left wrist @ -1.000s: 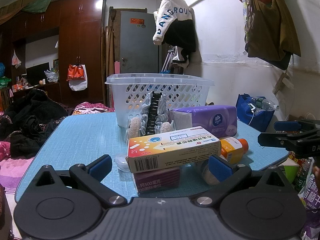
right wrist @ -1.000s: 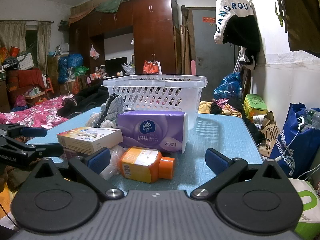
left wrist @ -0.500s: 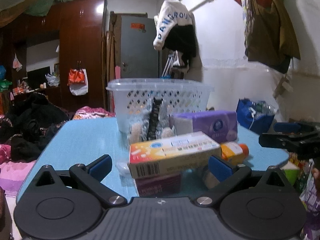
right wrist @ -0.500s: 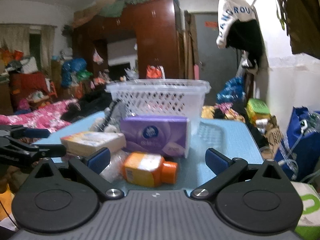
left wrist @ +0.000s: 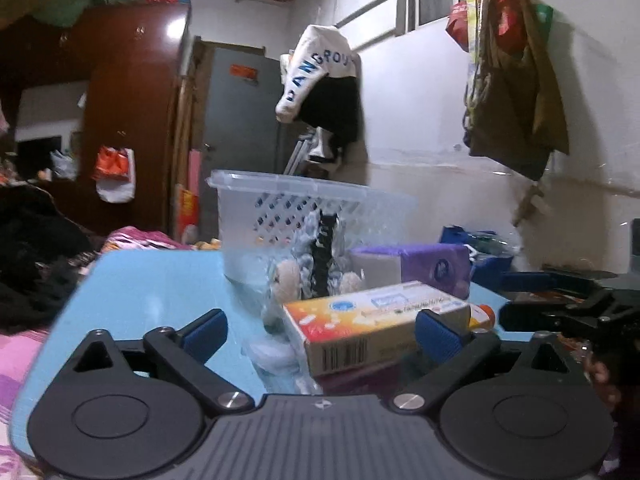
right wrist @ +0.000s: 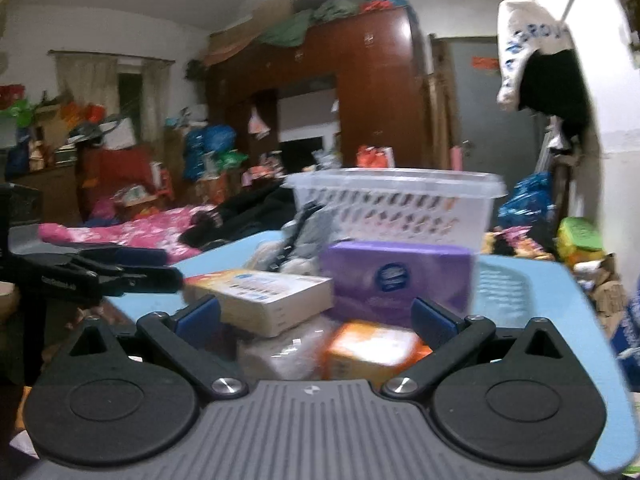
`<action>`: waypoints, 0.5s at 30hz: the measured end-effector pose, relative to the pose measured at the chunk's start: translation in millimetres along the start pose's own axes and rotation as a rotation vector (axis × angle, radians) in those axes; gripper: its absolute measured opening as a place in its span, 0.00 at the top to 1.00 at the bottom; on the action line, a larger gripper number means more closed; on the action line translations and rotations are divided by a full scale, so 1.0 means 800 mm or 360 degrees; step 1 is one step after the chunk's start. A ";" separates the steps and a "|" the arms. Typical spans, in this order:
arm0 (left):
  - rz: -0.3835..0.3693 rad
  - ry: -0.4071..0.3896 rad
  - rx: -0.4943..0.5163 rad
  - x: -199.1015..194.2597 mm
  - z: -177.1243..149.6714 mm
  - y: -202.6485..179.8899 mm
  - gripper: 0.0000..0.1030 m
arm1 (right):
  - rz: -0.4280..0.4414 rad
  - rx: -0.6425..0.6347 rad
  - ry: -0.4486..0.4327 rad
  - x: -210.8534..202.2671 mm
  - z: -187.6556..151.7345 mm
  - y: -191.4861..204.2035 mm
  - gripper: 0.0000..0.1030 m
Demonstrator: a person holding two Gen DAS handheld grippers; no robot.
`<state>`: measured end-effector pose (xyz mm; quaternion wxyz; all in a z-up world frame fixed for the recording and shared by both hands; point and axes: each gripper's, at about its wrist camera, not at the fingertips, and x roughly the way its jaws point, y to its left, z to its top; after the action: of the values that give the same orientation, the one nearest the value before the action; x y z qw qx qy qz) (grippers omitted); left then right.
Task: Organize objects
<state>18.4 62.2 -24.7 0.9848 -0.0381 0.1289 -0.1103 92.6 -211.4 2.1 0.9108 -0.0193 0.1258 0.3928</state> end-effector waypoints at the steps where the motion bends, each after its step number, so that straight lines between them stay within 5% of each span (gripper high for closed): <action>1: -0.0015 0.0003 -0.0005 0.002 -0.002 0.003 0.10 | 0.0028 0.0000 0.0007 0.005 -0.001 0.001 0.00; 9: -0.0179 0.0087 0.0069 0.021 -0.016 -0.002 0.39 | 0.0118 -0.0020 0.0069 0.022 -0.001 0.005 0.31; 12: -0.0185 0.0096 0.0094 0.022 -0.019 -0.007 0.40 | 0.0144 -0.0042 0.0098 0.027 -0.002 0.007 0.43; 15: -0.0178 0.0094 0.0088 0.020 -0.018 -0.006 0.42 | 0.0169 -0.0047 0.0091 0.026 -0.002 0.007 0.44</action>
<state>29.1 53.3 -42.4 0.9735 -0.0148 0.1526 -0.1698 101.9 -193.2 -4.3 0.8842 -0.0373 0.1469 0.4418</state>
